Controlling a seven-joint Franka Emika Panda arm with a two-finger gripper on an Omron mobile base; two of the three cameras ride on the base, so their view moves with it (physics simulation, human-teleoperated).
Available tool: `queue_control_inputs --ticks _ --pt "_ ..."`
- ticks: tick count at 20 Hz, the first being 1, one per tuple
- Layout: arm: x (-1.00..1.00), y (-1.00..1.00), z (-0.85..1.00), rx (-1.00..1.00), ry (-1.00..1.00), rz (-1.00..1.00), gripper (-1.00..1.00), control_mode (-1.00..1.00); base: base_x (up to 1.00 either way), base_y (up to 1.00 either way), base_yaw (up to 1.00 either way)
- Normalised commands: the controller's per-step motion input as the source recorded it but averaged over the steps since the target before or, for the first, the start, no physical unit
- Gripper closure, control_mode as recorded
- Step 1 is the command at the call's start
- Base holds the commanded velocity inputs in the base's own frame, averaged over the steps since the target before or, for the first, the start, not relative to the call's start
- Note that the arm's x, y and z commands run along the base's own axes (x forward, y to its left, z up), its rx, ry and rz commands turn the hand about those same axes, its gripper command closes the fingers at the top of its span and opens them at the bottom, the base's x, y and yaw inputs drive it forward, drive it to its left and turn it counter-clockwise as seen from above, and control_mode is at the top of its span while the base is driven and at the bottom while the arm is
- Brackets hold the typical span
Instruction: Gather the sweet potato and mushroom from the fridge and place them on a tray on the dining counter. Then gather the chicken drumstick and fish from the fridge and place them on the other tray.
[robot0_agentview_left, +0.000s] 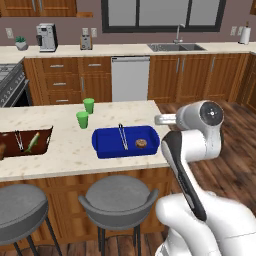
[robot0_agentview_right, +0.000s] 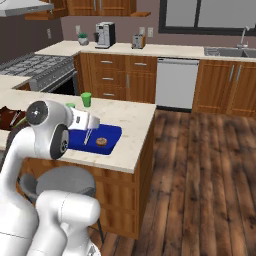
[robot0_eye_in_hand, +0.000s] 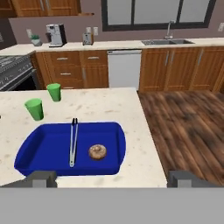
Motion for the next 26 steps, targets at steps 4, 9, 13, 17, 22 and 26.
queue_control_inputs --ticks 4,9,13,17,22,26 --pt "-0.72 0.00 0.23 0.01 0.00 0.00 -1.00 -1.00 0.00 0.00 0.00" --pt "-0.63 0.00 0.38 0.00 0.00 0.00 -1.00 -1.00 0.00 0.00 0.00" --pt "-0.57 0.01 0.32 0.00 0.00 0.00 -1.00 -1.00 0.00 0.00 0.00" --pt "-0.69 0.00 0.18 0.01 0.00 0.00 -1.00 -1.00 0.00 0.00 0.00" --pt "-0.74 0.00 0.12 0.01 -0.01 -0.03 -1.00 -1.00 0.00 0.00 0.00" --pt "-0.15 0.04 -0.01 0.00 0.04 -0.01 -1.00 -1.00 0.00 0.00 0.00"
